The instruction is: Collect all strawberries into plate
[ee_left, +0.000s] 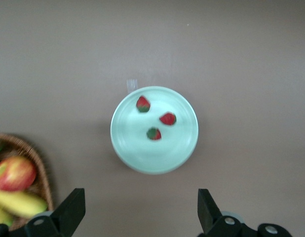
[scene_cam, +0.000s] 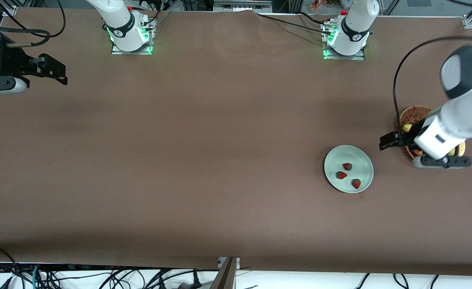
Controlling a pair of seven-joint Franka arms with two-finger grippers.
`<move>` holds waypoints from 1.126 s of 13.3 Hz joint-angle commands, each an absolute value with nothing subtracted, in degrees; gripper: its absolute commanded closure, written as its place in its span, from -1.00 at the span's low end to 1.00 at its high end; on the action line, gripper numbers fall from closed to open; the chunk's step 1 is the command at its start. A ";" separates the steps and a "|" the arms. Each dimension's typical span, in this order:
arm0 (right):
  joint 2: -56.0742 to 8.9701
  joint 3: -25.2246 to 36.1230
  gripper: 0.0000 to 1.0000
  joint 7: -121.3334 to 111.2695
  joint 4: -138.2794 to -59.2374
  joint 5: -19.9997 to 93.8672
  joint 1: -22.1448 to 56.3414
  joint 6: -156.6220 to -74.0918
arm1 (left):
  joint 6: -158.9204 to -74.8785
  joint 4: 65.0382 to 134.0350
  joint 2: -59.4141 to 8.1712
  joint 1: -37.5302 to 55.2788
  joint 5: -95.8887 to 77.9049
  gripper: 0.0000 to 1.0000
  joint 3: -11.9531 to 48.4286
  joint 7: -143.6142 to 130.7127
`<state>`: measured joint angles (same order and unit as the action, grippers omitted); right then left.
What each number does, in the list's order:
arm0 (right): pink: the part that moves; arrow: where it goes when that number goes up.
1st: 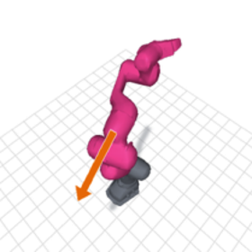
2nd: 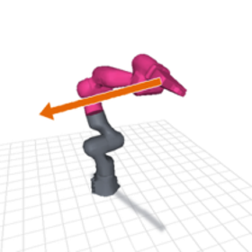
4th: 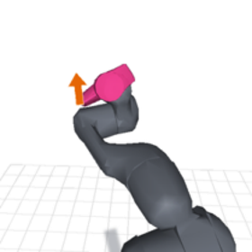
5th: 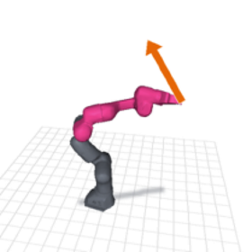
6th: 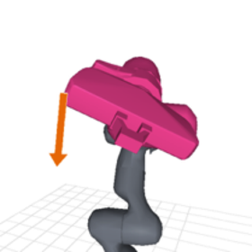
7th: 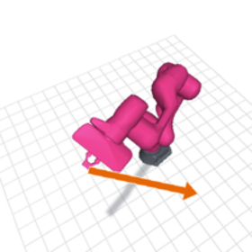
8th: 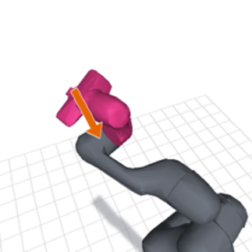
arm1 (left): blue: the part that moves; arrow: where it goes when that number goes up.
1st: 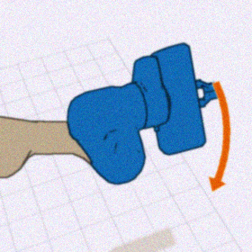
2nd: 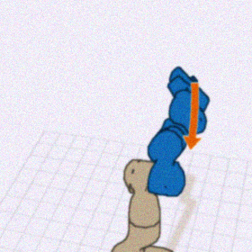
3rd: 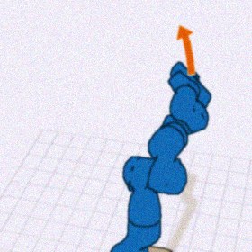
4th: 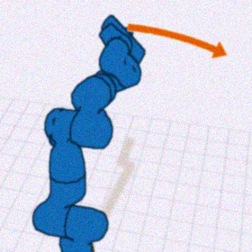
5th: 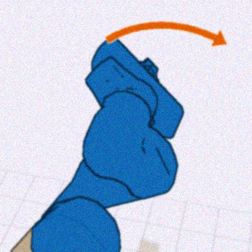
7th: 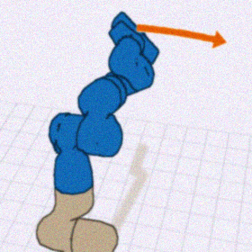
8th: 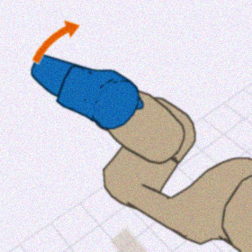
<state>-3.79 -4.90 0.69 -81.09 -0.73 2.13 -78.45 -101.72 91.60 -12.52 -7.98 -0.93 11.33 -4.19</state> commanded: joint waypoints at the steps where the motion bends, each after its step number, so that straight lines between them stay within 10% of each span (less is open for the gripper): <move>1: -3.69 -5.10 -1.00 1.58 -81.30 -0.53 1.85 -77.96 | -92.15 89.38 -8.81 -8.52 0.08 -1.00 11.07 -4.13; 6: -3.87 -5.10 -1.00 1.67 -81.30 -0.53 1.85 -78.22 | -89.12 93.26 0.25 2.53 -0.61 -1.00 -0.68 -4.13; 15: -4.66 -4.92 -1.00 1.41 -81.30 -0.44 1.58 -78.31 | -88.33 95.80 2.37 3.96 0.00 -1.00 -0.61 -3.34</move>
